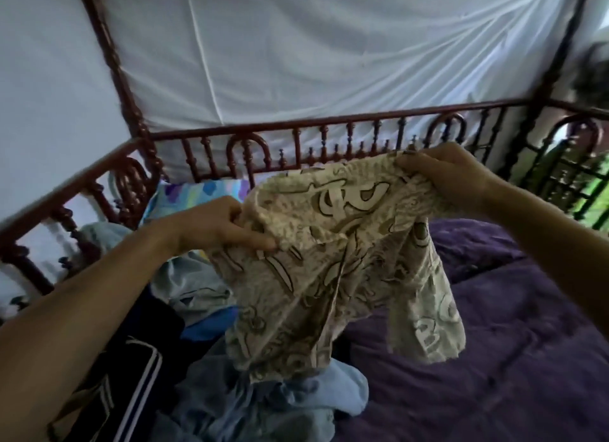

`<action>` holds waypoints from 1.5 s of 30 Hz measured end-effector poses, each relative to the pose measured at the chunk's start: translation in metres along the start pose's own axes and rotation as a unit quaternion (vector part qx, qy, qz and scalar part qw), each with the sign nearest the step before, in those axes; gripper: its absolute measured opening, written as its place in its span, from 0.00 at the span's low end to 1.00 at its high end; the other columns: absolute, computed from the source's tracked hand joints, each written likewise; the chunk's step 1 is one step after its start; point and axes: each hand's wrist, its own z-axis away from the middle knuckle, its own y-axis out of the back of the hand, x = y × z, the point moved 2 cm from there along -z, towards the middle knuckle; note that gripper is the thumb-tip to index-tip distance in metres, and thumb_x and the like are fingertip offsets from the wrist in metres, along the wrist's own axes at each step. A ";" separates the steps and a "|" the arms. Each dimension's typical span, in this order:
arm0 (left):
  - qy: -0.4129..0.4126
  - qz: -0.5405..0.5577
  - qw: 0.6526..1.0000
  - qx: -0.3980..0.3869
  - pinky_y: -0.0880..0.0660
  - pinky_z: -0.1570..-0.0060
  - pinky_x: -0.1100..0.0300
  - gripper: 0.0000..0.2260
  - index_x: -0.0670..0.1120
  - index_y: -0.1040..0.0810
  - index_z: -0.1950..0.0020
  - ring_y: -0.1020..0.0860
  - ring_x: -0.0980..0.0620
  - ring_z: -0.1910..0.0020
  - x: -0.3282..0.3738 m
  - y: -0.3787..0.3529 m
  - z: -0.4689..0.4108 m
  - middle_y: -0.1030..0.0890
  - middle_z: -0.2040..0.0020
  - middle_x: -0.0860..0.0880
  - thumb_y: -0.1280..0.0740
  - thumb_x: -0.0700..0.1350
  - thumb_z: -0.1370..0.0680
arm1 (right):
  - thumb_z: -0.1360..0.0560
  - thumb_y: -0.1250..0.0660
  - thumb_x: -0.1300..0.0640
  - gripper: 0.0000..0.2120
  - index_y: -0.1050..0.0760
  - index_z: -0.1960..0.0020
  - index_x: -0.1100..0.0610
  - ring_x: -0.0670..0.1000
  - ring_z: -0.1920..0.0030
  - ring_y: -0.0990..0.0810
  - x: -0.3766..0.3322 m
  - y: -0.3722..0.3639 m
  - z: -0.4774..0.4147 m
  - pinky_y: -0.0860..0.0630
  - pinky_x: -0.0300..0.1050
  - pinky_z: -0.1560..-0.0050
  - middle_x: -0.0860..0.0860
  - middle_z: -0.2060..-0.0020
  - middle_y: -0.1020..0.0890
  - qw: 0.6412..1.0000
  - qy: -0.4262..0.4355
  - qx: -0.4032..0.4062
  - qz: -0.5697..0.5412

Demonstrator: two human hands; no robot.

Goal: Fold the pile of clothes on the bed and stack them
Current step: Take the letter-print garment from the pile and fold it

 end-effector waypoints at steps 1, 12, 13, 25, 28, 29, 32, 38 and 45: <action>-0.007 -0.035 0.999 -0.002 0.27 0.64 0.61 0.12 0.52 0.19 0.70 0.21 0.55 0.67 0.002 -0.004 -0.005 0.19 0.68 0.53 0.22 0.58 0.38 | 0.25 0.32 0.51 0.13 0.17 0.66 0.53 0.48 0.74 0.21 0.004 0.014 0.009 0.24 0.40 0.68 0.48 0.73 0.19 1.000 -0.015 0.019 -0.009; -0.150 -0.129 0.926 0.320 0.30 0.66 0.61 0.05 0.42 0.20 0.53 0.25 0.54 0.65 0.075 -0.061 -0.100 0.21 0.65 0.48 0.34 0.41 0.23 | 0.33 0.30 0.33 0.25 0.16 0.51 0.53 0.52 0.55 0.15 0.073 0.079 0.098 0.18 0.47 0.54 0.55 0.54 0.14 0.980 -0.110 0.021 -0.162; -0.154 -0.191 0.914 0.322 0.27 0.63 0.57 0.07 0.44 0.18 0.51 0.21 0.47 0.61 0.081 -0.068 -0.107 0.18 0.60 0.45 0.35 0.44 0.23 | 0.34 0.28 0.34 0.25 0.17 0.49 0.52 0.53 0.53 0.16 0.076 0.090 0.108 0.18 0.47 0.53 0.56 0.52 0.15 0.988 -0.081 -0.014 -0.131; -0.175 -0.387 0.867 0.260 0.36 0.71 0.57 0.07 0.43 0.22 0.61 0.23 0.40 0.66 0.131 -0.186 -0.198 0.21 0.67 0.41 0.31 0.45 0.25 | 0.25 0.29 0.57 0.11 0.20 0.59 0.66 0.46 0.62 0.25 0.236 0.178 0.188 0.25 0.46 0.58 0.51 0.65 0.21 0.971 -0.208 -0.006 0.121; -0.185 -0.390 0.879 0.203 0.30 0.69 0.52 0.06 0.41 0.22 0.57 0.22 0.40 0.64 0.121 -0.217 -0.224 0.20 0.63 0.40 0.34 0.42 0.23 | 0.23 0.32 0.51 0.14 0.20 0.62 0.60 0.41 0.66 0.24 0.266 0.199 0.198 0.25 0.39 0.65 0.43 0.69 0.20 0.973 -0.195 0.102 0.068; -0.177 -0.375 0.884 0.216 0.30 0.69 0.51 0.06 0.41 0.22 0.56 0.22 0.39 0.65 0.120 -0.225 -0.235 0.21 0.63 0.39 0.35 0.42 0.22 | 0.23 0.33 0.49 0.15 0.22 0.63 0.57 0.38 0.69 0.26 0.273 0.200 0.200 0.27 0.36 0.68 0.41 0.71 0.21 0.975 -0.175 0.116 0.077; -0.127 -0.291 0.913 0.257 0.32 0.68 0.51 0.13 0.41 0.24 0.55 0.23 0.37 0.65 0.128 -0.243 -0.281 0.22 0.64 0.37 0.39 0.49 0.19 | 0.21 0.37 0.49 0.11 0.25 0.61 0.41 0.37 0.67 0.24 0.295 0.200 0.205 0.28 0.33 0.66 0.37 0.67 0.20 0.976 -0.130 0.129 0.120; -0.318 -0.338 0.877 0.124 0.38 0.75 0.62 0.22 0.50 0.29 0.62 0.30 0.50 0.76 0.180 -0.278 -0.367 0.27 0.73 0.52 0.43 0.69 0.30 | 0.20 0.39 0.48 0.14 0.28 0.64 0.39 0.40 0.68 0.26 0.368 0.264 0.217 0.29 0.44 0.65 0.37 0.71 0.23 0.926 -0.242 0.233 0.172; -0.251 -0.424 0.870 0.014 0.28 0.59 0.50 0.07 0.44 0.22 0.51 0.21 0.38 0.54 0.227 -0.399 -0.499 0.21 0.52 0.43 0.35 0.46 0.25 | 0.21 0.42 0.41 0.11 0.28 0.62 0.38 0.38 0.65 0.24 0.449 0.334 0.233 0.26 0.46 0.62 0.37 0.67 0.21 0.883 -0.341 0.263 0.188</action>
